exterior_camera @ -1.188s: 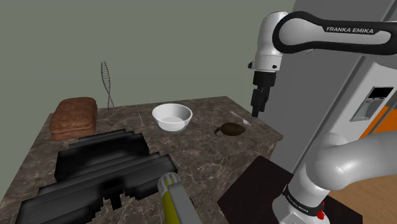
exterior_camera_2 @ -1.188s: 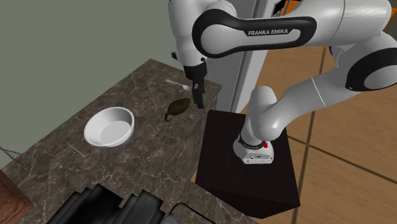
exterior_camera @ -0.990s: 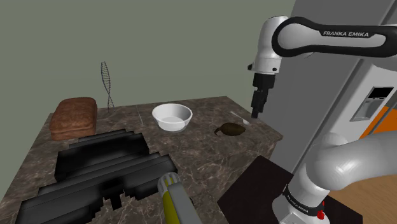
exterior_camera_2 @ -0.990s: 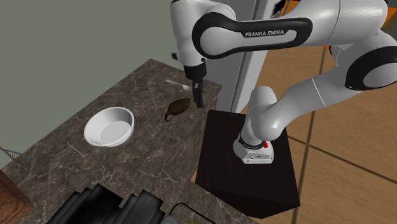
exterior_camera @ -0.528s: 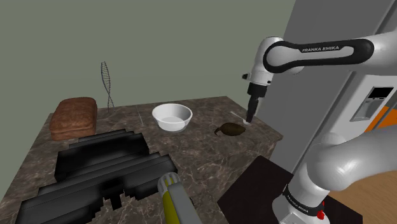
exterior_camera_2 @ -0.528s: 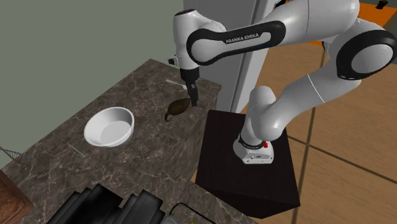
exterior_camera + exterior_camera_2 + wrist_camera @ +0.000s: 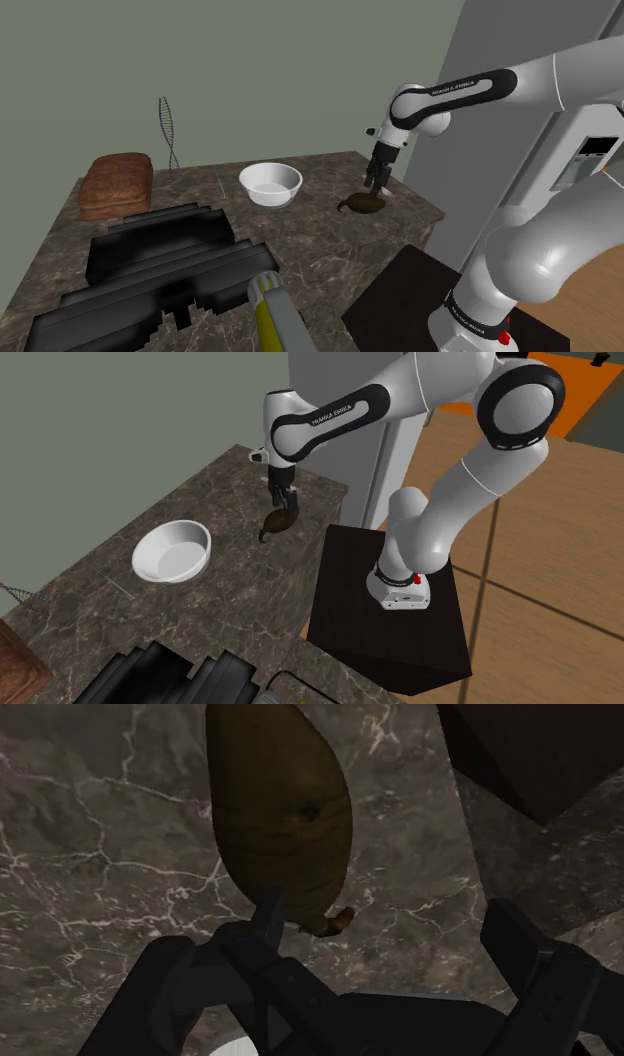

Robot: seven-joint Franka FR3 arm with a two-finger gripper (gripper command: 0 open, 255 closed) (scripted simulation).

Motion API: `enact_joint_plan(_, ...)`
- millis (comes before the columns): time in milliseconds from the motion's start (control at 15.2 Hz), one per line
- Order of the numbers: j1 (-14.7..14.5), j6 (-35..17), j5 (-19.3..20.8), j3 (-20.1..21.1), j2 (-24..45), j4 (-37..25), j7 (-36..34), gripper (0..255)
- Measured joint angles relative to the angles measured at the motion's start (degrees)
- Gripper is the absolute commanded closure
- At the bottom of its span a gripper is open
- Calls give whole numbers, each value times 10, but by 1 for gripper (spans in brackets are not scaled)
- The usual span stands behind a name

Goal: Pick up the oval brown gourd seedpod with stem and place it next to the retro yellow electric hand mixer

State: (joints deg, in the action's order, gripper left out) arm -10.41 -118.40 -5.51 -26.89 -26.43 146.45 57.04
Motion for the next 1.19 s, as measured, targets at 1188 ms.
enact_joint_plan(1188,-86,-117,-133,-79,156,-23,216,0)
